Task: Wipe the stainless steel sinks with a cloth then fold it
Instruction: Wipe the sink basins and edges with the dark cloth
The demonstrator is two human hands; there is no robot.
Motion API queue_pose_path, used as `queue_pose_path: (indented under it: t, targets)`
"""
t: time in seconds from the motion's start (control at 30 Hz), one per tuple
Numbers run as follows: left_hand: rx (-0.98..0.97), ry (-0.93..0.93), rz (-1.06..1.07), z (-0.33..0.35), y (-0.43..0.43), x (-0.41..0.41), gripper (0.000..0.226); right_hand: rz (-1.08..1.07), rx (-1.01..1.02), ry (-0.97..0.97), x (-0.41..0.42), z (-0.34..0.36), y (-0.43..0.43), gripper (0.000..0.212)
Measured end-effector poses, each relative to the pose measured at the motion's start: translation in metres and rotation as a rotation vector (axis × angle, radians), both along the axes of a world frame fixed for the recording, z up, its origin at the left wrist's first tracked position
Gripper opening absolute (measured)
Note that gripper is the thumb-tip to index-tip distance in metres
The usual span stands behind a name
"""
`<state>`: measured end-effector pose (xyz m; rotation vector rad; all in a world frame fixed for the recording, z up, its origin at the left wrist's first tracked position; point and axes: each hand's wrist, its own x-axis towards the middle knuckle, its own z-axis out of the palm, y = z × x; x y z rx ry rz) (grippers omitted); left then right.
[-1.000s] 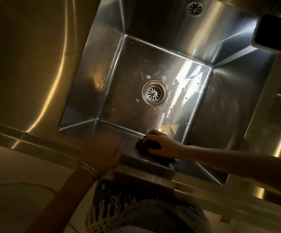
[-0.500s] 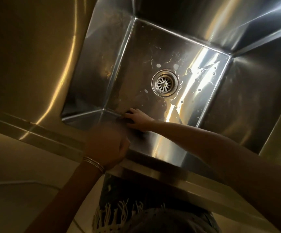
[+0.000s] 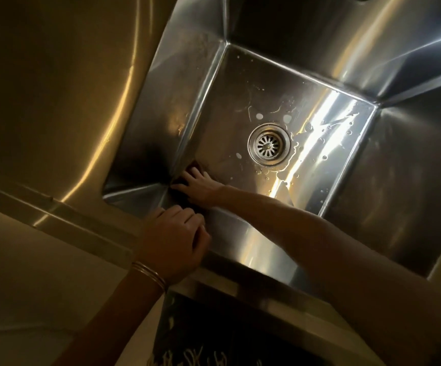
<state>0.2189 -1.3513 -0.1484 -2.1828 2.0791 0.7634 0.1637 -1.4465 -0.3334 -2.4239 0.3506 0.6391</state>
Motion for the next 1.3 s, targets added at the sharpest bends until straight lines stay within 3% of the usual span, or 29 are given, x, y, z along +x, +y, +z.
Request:
queue_pose_path:
  t: [0.1,0.3,0.4,0.57,0.63,0.83,0.93,1.03,1.1,1.17,1.3]
  targets:
    - [0.002,-0.012,-0.012,0.000,0.000,-0.001,0.030,-0.008,-0.020,0.032,-0.027,0.003,0.003,0.052]
    - [-0.005,0.010,-0.012,0.004,-0.002,-0.002,0.034,-0.075,0.122,0.207,-0.179,0.012,0.007,0.047]
    - [-0.025,0.006,-0.020,0.003,-0.002,-0.002,0.035,-0.119,0.251,0.334,-0.212,0.034,0.006,0.060]
    - [-0.062,0.007,-0.024,0.002,0.000,-0.001,0.038,0.210,0.115,0.363,-0.211,0.036,-0.009,0.081]
    - [-0.065,-0.004,-0.023,0.000,0.001,-0.001,0.038,0.271,0.036,0.376,-0.204,0.030,-0.012,0.076]
    - [-0.097,0.019,-0.008,-0.003,0.002,0.000,0.037,0.218,-0.163,0.189,-0.203,0.003,0.005,0.068]
    - [-0.145,0.026,-0.004,-0.002,0.002,-0.001,0.035,0.091,-0.095,-0.001,-0.208,0.049,0.001,0.080]
    - [-0.179,0.014,-0.011,-0.003,0.000,-0.002,0.035,0.043,-0.036,-0.321,-0.209,0.105,-0.001,0.073]
    - [-0.185,0.009,-0.009,-0.004,0.000,-0.001,0.035,0.056,-0.071,-0.373,-0.203,0.123,0.004,0.072]
    - [-0.191,0.008,0.001,-0.005,0.001,0.000,0.034,0.054,-0.091,-0.238,-0.193,0.106,0.011,0.078]
    - [-0.175,0.010,-0.008,-0.006,0.001,-0.001,0.033,0.202,-0.108,0.221,-0.154,0.048,0.001,0.080]
